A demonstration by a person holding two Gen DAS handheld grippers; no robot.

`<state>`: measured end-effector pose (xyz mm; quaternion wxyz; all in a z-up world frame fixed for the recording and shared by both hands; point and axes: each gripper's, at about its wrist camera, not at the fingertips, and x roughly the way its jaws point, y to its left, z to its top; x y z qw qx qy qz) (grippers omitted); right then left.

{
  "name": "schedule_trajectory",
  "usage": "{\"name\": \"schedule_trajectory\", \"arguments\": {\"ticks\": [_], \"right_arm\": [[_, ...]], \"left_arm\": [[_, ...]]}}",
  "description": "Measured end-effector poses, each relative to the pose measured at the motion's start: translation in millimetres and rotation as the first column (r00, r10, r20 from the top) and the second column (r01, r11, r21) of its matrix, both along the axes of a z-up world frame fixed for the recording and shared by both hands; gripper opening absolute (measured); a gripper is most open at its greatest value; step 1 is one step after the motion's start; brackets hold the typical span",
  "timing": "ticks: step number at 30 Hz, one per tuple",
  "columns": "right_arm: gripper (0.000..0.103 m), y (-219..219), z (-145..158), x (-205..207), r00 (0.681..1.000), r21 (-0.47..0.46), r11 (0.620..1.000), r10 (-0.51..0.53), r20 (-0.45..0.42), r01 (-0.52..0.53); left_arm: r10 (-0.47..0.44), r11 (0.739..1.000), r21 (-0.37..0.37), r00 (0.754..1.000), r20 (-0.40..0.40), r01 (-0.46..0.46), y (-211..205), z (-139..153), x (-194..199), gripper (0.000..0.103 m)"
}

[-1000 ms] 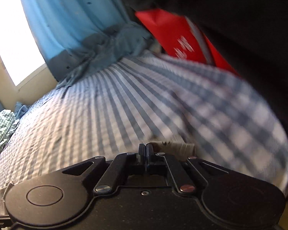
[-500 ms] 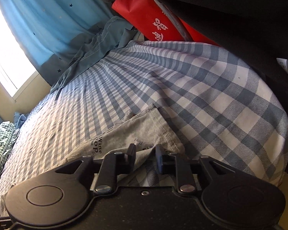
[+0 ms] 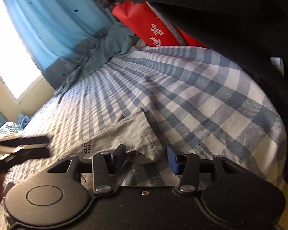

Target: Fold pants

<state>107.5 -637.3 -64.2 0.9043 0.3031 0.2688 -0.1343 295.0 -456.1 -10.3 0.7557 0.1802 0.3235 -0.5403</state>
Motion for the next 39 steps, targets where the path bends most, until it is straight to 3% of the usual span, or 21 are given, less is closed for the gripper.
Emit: {"name": "schedule_trajectory", "arguments": {"ticks": [5, 7, 11, 13, 15, 21, 25, 29, 34, 39], "right_arm": [[0.046, -6, -6, 0, 1.000, 0.033, 0.999, 0.001, 0.027, -0.002], [0.041, -7, -7, -1, 0.999, 0.034, 0.999, 0.002, 0.033, -0.003], [0.021, -7, -8, 0, 0.999, 0.025, 1.000, 0.016, 0.044, -0.017], [0.016, -2, -6, 1, 0.999, -0.005, 1.000, 0.023, 0.044, -0.023], [0.014, 6, -1, 3, 0.999, -0.069, 0.997, 0.033, 0.030, -0.030], [0.013, 28, 21, 5, 0.997, -0.278, 0.958, 0.080, 0.002, -0.076], [0.012, 33, 39, 11, 0.992, -0.350, 0.931, 0.120, 0.024, -0.105], [0.012, 27, 44, 25, 0.987, -0.331, 0.934, 0.155, 0.031, -0.137], [0.013, 20, 21, 43, 0.986, -0.215, 0.962, 0.165, -0.031, -0.168], [0.021, 33, 16, 33, 0.985, -0.278, 0.945, 0.162, -0.054, -0.171]], "left_arm": [[0.002, 0.998, 0.062, 0.997, -0.079, 0.003, -37, -18, 26, 0.064], [-0.003, 0.997, 0.081, 0.992, -0.130, 0.013, -41, -22, 34, 0.044], [-0.019, 0.994, 0.101, 0.978, -0.208, 0.041, -43, -29, 41, 0.025], [-0.006, 0.992, 0.123, 0.980, -0.200, 0.031, -42, -31, 41, 0.009], [0.013, 0.990, 0.138, 0.984, -0.179, 0.012, -42, -31, 36, 0.002], [0.035, 0.996, 0.089, 0.994, -0.102, -0.026, -32, -11, 22, 0.000], [0.063, 0.996, 0.070, 0.996, -0.055, -0.060, -24, 7, 17, 0.000], [0.117, 0.987, 0.119, 0.992, -0.054, -0.110, -20, 13, 20, 0.000], [0.129, 0.960, 0.258, 0.990, -0.060, -0.110, -26, -14, 26, 0.000], [0.081, 0.973, 0.221, 0.993, -0.087, -0.060, -18, -19, 32, 0.007]]}}
